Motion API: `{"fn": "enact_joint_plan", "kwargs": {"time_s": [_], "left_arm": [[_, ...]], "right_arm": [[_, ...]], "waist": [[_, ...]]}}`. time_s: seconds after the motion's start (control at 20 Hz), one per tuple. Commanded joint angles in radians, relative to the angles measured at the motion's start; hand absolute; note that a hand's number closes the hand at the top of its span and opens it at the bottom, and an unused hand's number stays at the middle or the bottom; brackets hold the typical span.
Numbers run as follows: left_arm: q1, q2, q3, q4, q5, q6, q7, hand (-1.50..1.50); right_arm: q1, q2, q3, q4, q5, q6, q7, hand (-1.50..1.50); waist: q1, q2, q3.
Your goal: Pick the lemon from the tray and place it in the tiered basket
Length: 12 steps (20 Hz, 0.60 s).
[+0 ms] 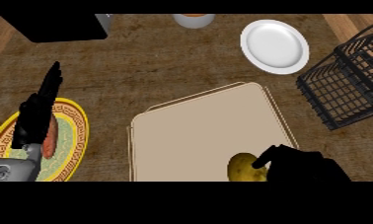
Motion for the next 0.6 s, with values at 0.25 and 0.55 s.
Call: {"fn": "enact_joint_plan", "kwargs": {"time_s": [0.25,0.55], "left_arm": [[0.020,-0.024,-0.010,-0.021,-0.023,0.008,-0.004,0.00],[0.026,-0.016,0.019,-0.020,0.006,-0.039,-0.021,0.00]], "right_arm": [[0.127,-0.347,-0.388,-0.256,-0.053,-0.080,0.040,1.50],[0.185,-0.427,-0.591,-0.169,-0.280,-0.032,-0.072,1.50]], "waist": [[0.017,0.010,0.000],[0.033,0.014,0.002]]}}
